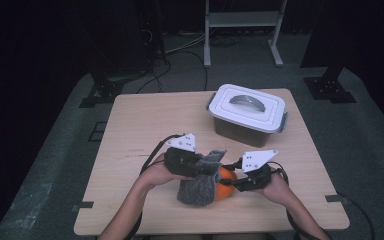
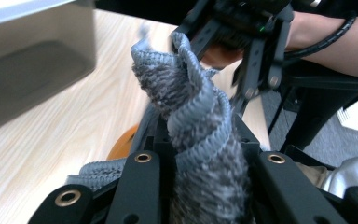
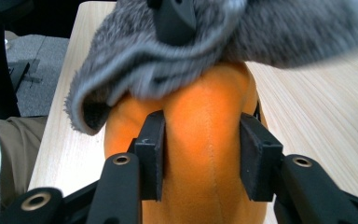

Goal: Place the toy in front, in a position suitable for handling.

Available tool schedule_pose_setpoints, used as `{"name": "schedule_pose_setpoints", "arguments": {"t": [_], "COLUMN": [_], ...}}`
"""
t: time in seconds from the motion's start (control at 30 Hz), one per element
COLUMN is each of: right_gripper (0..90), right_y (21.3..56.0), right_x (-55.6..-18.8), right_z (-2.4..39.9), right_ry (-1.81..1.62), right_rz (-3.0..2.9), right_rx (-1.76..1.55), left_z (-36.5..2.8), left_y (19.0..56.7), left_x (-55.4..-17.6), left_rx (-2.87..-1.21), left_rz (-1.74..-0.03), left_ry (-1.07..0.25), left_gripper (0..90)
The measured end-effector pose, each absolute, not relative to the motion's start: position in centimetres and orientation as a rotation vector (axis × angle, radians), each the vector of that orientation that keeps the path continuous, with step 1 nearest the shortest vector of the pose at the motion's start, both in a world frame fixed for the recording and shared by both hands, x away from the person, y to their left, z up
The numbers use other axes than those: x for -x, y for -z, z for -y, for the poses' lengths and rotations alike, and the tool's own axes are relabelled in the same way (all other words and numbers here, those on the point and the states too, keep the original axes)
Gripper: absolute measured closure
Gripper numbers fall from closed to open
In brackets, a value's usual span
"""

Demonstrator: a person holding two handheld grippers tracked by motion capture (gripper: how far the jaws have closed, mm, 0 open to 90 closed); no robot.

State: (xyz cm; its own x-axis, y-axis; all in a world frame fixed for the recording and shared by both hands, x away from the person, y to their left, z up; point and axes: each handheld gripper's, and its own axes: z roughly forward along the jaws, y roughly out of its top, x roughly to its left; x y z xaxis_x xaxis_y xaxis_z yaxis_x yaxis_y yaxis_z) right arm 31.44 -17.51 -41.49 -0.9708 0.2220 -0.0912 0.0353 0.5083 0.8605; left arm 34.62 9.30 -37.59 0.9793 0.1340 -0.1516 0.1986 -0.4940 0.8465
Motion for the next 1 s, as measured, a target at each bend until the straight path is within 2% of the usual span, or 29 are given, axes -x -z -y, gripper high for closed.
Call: {"name": "schedule_pose_setpoints", "arguments": {"t": [0.2, 0.33, 0.5, 0.77, 1.0], "right_gripper": [57.1, 56.9, 56.3, 55.1, 56.4], "right_y": [41.9, 42.1, 42.1, 41.7, 42.1], "right_x": [-32.0, -32.2, -32.3, -31.7, -32.0], "right_z": [18.9, 19.3, 18.9, 17.3, 18.4], "right_ry": [-1.492, -1.525, -1.537, -1.508, -1.520], "right_rz": [-2.570, -2.566, -2.555, -2.545, -2.554], "right_rx": [-0.253, -0.268, -0.274, -0.250, -0.261], "left_z": [-11.5, -11.9, -11.2, -7.0, -8.4], "left_y": [39.6, 40.1, 38.9, 36.6, 38.2], "left_x": [-35.1, -35.3, -34.9, -33.6, -34.9], "left_rx": [-2.102, -2.094, -2.062, -2.111, -2.057], "left_rz": [-0.339, -0.347, -0.280, -0.123, -0.199], "left_ry": [0.090, 0.104, 0.124, 0.094, 0.142], "left_gripper": [69.2, 69.2, 69.6, 69.5, 69.5]}}
